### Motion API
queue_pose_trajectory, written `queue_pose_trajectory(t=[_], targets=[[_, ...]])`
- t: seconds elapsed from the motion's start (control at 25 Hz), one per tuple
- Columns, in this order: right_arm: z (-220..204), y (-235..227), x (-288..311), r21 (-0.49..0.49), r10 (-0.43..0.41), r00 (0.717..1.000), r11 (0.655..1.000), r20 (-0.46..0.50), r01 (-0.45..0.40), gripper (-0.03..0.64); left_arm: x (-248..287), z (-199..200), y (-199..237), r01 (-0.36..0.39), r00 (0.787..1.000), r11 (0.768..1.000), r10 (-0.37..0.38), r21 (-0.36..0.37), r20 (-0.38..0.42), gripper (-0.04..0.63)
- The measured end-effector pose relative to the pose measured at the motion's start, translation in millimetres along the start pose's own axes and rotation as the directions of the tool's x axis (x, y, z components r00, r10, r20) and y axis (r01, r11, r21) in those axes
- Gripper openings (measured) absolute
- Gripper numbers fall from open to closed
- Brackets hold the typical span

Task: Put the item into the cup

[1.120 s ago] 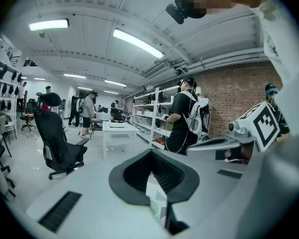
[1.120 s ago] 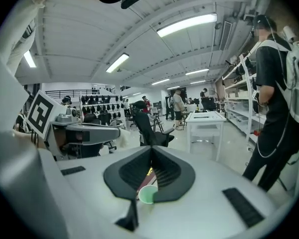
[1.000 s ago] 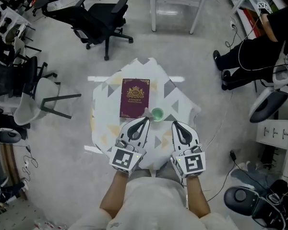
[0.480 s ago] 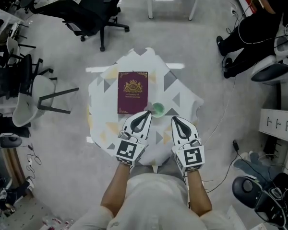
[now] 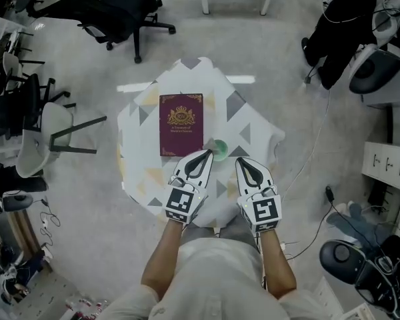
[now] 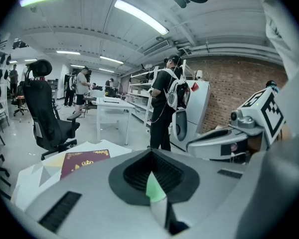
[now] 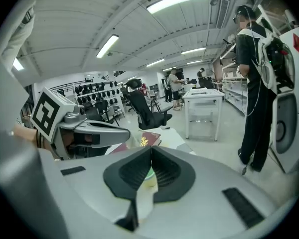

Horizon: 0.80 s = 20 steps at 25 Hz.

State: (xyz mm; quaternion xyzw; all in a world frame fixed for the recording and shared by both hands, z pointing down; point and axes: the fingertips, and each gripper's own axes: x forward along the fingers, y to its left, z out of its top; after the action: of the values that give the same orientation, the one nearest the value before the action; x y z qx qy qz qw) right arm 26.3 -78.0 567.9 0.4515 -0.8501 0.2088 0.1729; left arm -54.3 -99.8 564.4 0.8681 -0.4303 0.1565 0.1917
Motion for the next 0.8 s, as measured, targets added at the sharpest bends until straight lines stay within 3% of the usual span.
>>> queue_pose_trajectory(t=[0.8], targets=[[-27.2, -7.1, 10.2, 0.029, 0.0, 0.999, 1.0, -0.051, 0.002, 0.009, 28.5, -55.0, -6.6, 0.036, 0.991, 0.999, -0.035, 0.009, -0.131, 0.011]])
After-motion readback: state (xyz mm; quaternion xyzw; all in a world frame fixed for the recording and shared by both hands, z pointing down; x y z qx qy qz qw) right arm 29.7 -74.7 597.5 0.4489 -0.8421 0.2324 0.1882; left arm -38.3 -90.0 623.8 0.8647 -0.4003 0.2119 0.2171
